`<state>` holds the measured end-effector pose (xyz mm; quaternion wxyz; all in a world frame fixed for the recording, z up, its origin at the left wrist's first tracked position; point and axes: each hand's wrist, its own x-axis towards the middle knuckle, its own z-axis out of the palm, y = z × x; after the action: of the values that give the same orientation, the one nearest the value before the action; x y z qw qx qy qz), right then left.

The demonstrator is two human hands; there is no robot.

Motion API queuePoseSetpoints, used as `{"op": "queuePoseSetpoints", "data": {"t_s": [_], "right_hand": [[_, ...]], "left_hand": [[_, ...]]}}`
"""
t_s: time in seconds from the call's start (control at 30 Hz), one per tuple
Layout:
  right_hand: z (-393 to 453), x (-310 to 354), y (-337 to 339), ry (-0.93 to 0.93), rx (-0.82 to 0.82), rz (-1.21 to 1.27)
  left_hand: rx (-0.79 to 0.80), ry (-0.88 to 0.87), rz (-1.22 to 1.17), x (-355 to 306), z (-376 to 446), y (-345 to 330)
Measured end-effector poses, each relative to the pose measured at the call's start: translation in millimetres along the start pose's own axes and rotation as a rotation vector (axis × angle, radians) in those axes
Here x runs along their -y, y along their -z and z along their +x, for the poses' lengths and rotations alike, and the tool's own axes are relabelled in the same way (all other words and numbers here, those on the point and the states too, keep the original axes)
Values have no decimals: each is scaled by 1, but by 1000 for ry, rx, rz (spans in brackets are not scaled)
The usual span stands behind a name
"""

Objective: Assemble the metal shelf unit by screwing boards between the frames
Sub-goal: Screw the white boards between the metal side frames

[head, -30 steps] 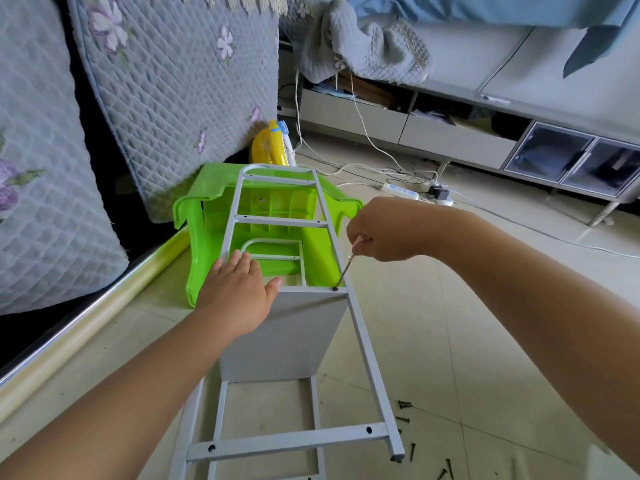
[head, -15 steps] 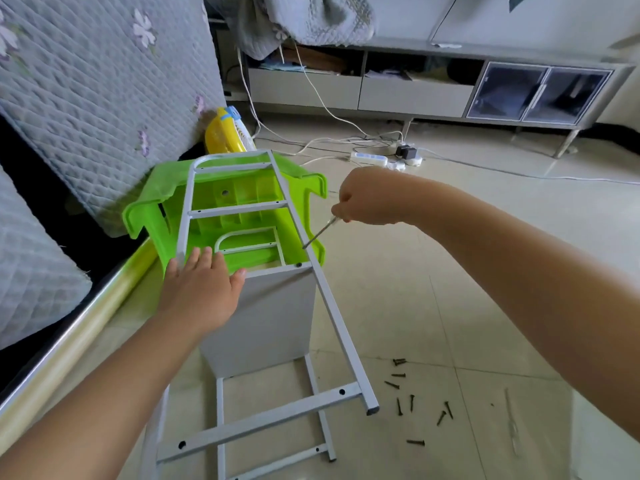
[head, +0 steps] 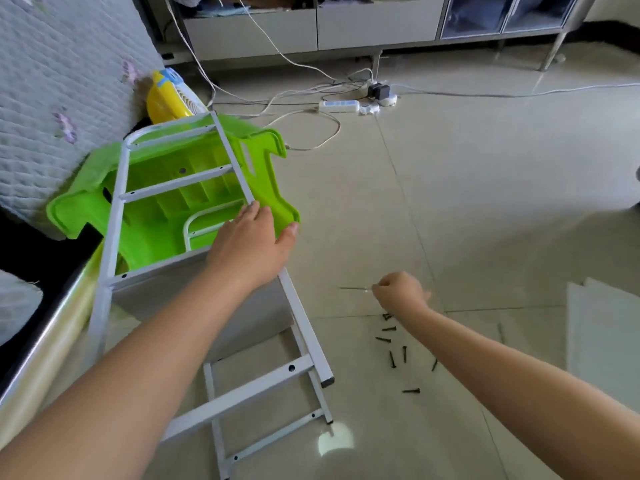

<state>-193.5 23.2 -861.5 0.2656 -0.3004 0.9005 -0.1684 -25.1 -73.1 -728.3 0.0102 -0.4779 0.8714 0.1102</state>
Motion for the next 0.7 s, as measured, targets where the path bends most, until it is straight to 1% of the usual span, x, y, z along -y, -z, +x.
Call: {"op": "queuePoseSetpoints", "data": {"t_s": [0.07,0.17,0.27,0.33,0.37,0.5,0.6,0.7], "right_hand": [[-4,-19,-33,-5,24,-94],[-19,-44,-72,94,28,-226],[-31,-64,-100,230,140,-448],[-36,-71,-111,271,212,-550],[-35,-74,-114,285,224,-580],[-32,-73,-111,269,228,-562],[-26,-73,-101,247,163,-480],[-13,-81,-90,166,101,-367]], "left_hand": [[-6,5,18,-4,4,-3],[0,4,65,-4,7,-6],[4,-3,92,-3,8,-9],[3,-6,106,-2,8,-10],[4,-6,110,-2,9,-10],[9,-2,113,-4,6,-10],[12,0,108,-6,3,-9],[19,1,97,-8,3,-9]]}}
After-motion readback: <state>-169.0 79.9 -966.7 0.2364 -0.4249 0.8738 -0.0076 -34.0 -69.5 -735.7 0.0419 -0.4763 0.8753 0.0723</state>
